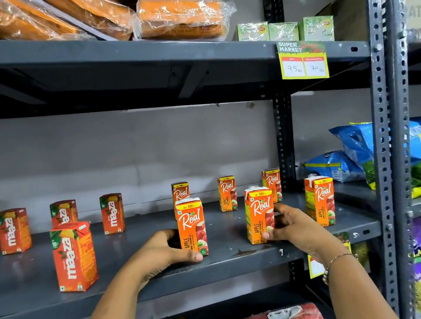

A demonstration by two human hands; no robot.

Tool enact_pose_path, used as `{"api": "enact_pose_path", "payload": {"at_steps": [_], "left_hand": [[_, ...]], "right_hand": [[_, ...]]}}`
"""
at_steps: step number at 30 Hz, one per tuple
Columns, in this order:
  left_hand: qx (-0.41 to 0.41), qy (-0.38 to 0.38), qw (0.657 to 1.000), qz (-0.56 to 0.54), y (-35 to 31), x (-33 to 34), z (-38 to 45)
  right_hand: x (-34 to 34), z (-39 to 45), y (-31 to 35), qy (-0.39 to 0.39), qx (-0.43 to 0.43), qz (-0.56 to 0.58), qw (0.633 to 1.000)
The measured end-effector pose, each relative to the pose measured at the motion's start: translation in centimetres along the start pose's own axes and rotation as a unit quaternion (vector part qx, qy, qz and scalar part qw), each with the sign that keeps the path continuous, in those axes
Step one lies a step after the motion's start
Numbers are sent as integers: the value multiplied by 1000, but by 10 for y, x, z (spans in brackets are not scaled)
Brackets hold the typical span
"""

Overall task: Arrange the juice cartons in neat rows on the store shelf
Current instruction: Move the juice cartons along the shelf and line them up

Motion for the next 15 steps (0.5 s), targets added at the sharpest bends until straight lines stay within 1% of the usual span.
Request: {"api": "enact_pose_path", "payload": {"at_steps": [4, 7, 9, 15], "left_hand": [[-5, -4, 1000, 14, 1, 0, 2], [0, -2, 1000, 14, 1, 0, 2], [4, 1, 1000, 14, 1, 0, 3], [5, 5, 1000, 22, 2, 1, 6]], "right_hand": [[-3, -1, -4, -9, 4, 31, 999], [-1, -1, -2, -3, -2, 13, 1000], [-2, -2, -3, -13, -11, 2, 1000], [-2, -1, -4, -37, -37, 9, 999]]}}
Point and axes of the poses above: each hand's wrist, its own z-axis towards the middle knuckle, its own x-axis out of the palm, y = z × x, the point moved 8 cm from there along z, towards the middle knuckle, and after that the axes turned 15 degrees about -x, right-handed, at the moved point
